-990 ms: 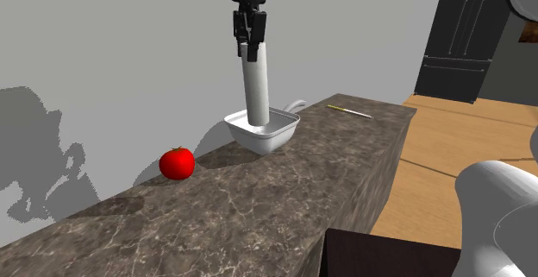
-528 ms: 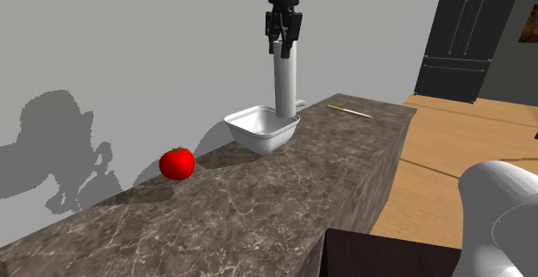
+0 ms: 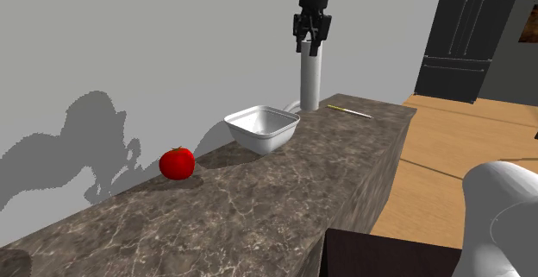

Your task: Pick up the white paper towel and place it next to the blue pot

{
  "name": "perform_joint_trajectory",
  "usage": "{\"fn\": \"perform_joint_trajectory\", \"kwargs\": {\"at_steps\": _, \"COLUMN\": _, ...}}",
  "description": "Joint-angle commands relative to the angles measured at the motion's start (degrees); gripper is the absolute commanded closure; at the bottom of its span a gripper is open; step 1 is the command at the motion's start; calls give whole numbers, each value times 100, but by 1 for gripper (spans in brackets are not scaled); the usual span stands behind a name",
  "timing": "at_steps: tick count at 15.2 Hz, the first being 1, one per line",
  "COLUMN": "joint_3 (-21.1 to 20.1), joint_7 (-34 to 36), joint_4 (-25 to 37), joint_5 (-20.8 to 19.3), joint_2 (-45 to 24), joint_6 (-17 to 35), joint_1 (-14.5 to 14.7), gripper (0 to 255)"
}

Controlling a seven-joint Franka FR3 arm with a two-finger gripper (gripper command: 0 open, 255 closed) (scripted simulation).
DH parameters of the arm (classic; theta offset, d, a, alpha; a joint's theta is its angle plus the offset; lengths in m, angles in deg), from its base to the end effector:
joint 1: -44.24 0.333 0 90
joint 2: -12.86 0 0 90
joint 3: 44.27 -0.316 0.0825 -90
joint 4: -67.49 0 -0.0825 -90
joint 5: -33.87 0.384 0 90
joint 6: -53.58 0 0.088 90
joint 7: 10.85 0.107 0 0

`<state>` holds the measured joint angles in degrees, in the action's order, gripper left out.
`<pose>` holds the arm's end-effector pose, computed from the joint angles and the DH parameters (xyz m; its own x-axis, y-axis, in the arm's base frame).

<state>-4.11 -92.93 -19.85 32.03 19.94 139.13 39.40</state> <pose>0.3433 -0.3858 0.6885 0.7970 0.6014 0.0560 0.5989 -0.7988 0.0558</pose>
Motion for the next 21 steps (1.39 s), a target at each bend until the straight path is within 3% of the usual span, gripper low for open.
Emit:
{"fn": "perform_joint_trajectory", "kwargs": {"at_steps": 1, "joint_3": 177, "joint_7": -303, "joint_4": 56, "joint_5": 18, "joint_2": -22, "joint_6": -42, "joint_1": -114, "gripper": 255}}
{"fn": "perform_joint_trajectory", "kwargs": {"at_steps": 6, "joint_3": 735, "joint_7": -1187, "joint_4": 401, "joint_5": 293, "joint_2": -389, "joint_6": -143, "joint_1": -465, "gripper": 255}}
{"fn": "perform_joint_trajectory", "kwargs": {"at_steps": 10, "joint_3": 1217, "joint_7": -2012, "joint_4": 842, "joint_5": 749, "joint_2": -929, "joint_6": -286, "joint_1": -883, "gripper": 255}}
{"fn": "perform_joint_trajectory", "kwargs": {"at_steps": 14, "joint_3": 1577, "joint_7": -2901, "joint_4": 1474, "joint_5": 1444, "joint_2": -1698, "joint_6": -546, "joint_1": -1614, "gripper": 255}}
{"fn": "perform_joint_trajectory", "kwargs": {"at_steps": 17, "joint_3": 1654, "joint_7": -3486, "joint_4": 2083, "joint_5": 2015, "joint_2": -2322, "joint_6": -826, "joint_1": -2384, "gripper": 255}}
{"fn": "perform_joint_trajectory", "kwargs": {"at_steps": 21, "joint_3": 1657, "joint_7": -3407, "joint_4": 1449, "joint_5": 1746, "joint_2": -2040, "joint_6": -371, "joint_1": -2079, "gripper": 255}}
